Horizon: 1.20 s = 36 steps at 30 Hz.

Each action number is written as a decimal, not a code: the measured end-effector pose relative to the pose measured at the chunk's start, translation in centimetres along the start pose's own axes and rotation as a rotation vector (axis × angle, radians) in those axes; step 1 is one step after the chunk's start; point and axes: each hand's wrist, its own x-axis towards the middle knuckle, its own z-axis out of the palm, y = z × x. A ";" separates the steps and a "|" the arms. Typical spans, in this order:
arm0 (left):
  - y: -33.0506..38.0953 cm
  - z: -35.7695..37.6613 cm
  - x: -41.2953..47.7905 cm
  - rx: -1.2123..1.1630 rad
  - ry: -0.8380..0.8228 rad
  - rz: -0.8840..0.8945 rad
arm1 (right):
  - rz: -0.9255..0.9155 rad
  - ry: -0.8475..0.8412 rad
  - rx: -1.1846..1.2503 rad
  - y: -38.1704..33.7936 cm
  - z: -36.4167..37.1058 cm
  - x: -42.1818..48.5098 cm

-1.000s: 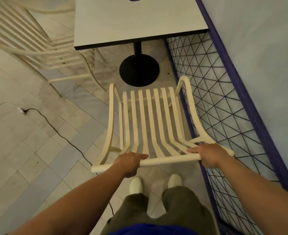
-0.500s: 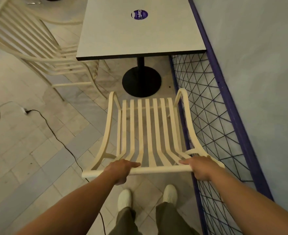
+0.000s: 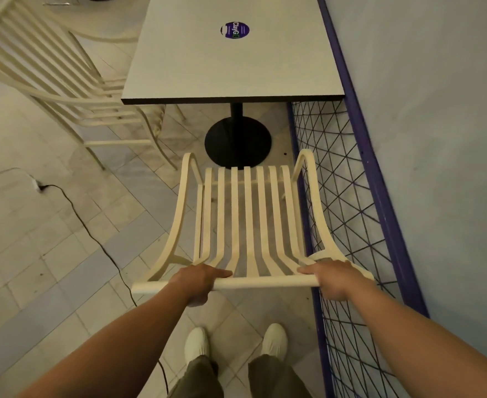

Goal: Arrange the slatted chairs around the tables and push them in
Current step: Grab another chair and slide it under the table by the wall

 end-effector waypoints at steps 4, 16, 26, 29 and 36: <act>-0.4 -0.8 1.2 -0.002 0.002 0.005 | 0.016 0.000 -0.003 0.1 -1.2 0.8; -2.3 -3.1 3.5 0.024 -0.003 0.097 | 0.078 0.049 0.028 0.0 -2.8 3.0; -4.5 -3.8 3.8 -0.011 0.020 0.009 | 0.043 0.027 0.031 0.8 -3.6 4.2; -4.7 -3.8 3.6 0.024 -0.029 -0.002 | 0.033 0.033 0.017 1.1 -3.3 4.4; -3.2 -4.7 5.0 0.008 -0.018 0.049 | 0.064 0.034 0.017 2.5 -4.1 3.5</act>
